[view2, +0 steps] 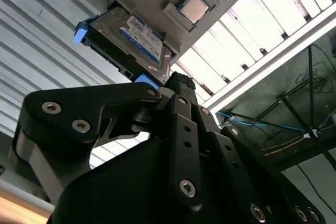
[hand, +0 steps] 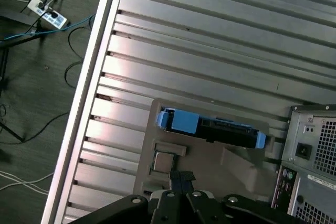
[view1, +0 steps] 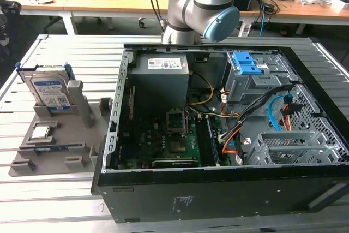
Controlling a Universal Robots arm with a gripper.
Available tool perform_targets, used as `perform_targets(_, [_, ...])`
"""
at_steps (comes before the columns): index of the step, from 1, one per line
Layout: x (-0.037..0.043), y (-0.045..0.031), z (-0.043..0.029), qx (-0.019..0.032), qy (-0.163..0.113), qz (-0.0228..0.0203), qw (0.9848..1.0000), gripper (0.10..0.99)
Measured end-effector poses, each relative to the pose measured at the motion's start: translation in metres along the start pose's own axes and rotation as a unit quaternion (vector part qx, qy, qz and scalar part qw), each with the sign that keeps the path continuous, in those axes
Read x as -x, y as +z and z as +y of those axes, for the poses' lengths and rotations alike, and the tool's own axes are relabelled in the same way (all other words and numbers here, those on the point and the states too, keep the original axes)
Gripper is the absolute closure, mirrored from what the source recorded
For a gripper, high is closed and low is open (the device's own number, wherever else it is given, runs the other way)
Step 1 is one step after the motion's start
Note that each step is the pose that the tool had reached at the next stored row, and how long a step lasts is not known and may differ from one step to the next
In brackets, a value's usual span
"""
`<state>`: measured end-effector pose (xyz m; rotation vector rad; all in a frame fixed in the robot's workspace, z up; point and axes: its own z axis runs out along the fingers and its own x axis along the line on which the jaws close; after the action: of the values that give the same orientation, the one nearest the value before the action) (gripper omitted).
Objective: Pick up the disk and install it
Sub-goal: 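Pick up the disk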
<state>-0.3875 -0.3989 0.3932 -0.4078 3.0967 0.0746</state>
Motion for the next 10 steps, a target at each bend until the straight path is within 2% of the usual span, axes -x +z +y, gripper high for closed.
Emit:
perform_targets(3, [0.0, 0.0, 0.0, 0.0006, -0.025, 0.0011, 0.9997, 0.98])
perform_targets(6, [0.0, 0.0, 0.0, 0.0016, -0.068, 0.0031, 0.9977, 0.98])
perform_targets(10, [0.0, 0.0, 0.0, 0.0023, -0.098, 0.0045, 0.9951, 0.98])
